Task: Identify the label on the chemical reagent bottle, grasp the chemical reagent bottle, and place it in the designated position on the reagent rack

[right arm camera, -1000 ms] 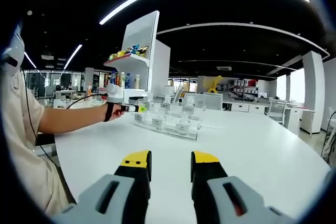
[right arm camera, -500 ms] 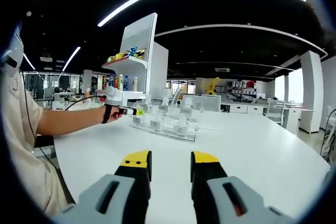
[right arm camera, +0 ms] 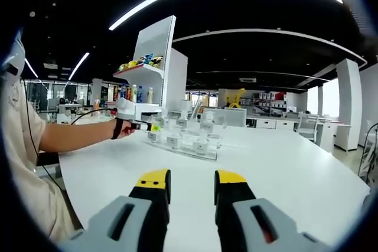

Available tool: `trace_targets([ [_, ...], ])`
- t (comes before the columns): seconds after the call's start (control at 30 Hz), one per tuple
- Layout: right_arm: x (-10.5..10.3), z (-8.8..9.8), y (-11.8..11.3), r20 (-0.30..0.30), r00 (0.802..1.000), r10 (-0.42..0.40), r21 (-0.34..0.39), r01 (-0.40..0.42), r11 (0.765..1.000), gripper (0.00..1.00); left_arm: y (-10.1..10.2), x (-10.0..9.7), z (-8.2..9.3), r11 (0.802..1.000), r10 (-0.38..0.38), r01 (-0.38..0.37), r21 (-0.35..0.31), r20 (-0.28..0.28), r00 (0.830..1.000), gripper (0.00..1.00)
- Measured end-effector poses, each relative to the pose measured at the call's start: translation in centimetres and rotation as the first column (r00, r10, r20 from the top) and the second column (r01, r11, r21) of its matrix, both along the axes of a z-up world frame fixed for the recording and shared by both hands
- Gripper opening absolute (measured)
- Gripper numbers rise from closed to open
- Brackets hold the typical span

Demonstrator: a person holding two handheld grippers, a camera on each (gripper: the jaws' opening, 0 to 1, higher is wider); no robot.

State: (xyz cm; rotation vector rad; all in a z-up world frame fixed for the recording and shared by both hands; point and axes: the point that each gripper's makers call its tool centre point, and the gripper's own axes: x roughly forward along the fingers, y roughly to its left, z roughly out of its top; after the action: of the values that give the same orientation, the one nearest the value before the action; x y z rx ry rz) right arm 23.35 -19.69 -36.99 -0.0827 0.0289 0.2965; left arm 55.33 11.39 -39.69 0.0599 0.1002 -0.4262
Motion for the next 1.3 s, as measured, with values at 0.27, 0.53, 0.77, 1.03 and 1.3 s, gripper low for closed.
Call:
trace_targets([
  [0.27, 0.0, -0.1, 0.1, -0.003, 1.0, 0.001, -0.001, -0.001, 1.0, 0.29, 0.1, -0.3, 0.3, 1.0, -0.013, 0.013, 0.016, 0.008, 1.0, 0.3],
  [0.53, -0.3, 0.5, 0.3, 0.01, 1.0, 0.0, -0.002, 0.0, 1.0, 0.29, 0.9, -1.5, 0.6, 0.998, -0.011, 0.008, 0.067, 0.044, 0.999, 0.32],
  [0.77, -0.6, 0.3, 0.6, 0.013, 1.0, 0.011, 0.002, -0.011, 1.0, 0.29, 2.0, -3.5, 1.7, 0.999, -0.008, 0.005, 0.047, 0.066, 0.998, 0.32],
  [1.03, -1.3, 0.6, 0.5, 0.023, 1.0, 0.01, 0.0, -0.01, 1.0, 0.29, 2.4, -5.6, 3.0, 0.999, -0.032, 0.029, 0.037, 0.081, 0.996, 0.32],
  [1.3, -2.0, 0.7, 0.3, 0.027, 1.0, 0.004, 0.0, -0.004, 1.0, 0.29, 1.5, -8.9, 3.3, 0.994, -0.099, 0.096, 0.043, 0.073, 0.992, 0.32],
])
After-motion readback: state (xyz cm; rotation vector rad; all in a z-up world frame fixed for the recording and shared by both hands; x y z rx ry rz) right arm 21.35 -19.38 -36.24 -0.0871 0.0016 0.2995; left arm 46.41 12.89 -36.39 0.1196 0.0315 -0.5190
